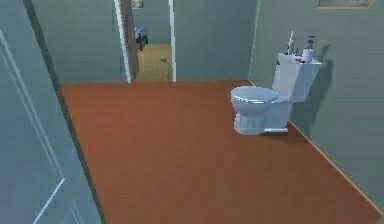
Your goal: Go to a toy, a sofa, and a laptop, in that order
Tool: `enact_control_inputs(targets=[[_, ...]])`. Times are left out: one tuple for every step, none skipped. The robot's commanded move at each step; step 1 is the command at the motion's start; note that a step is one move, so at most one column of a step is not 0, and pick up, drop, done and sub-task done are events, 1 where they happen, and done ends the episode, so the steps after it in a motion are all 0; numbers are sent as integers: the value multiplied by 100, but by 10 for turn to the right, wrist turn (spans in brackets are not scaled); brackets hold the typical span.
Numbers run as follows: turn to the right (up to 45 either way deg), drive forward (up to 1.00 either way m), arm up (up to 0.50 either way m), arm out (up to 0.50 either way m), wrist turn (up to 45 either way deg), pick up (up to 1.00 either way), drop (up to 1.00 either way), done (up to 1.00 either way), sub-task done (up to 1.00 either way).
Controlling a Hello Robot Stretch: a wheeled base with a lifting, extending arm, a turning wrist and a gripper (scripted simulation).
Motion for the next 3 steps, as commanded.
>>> enact_control_inputs(targets=[[-90, 0, 0, 0, 0, 0, 0, 0, 0], [0, 95, 0, 0, 0, 0, 0, 0, 0], [0, 100, 0, 0, 0, 0, 0, 0, 0]])
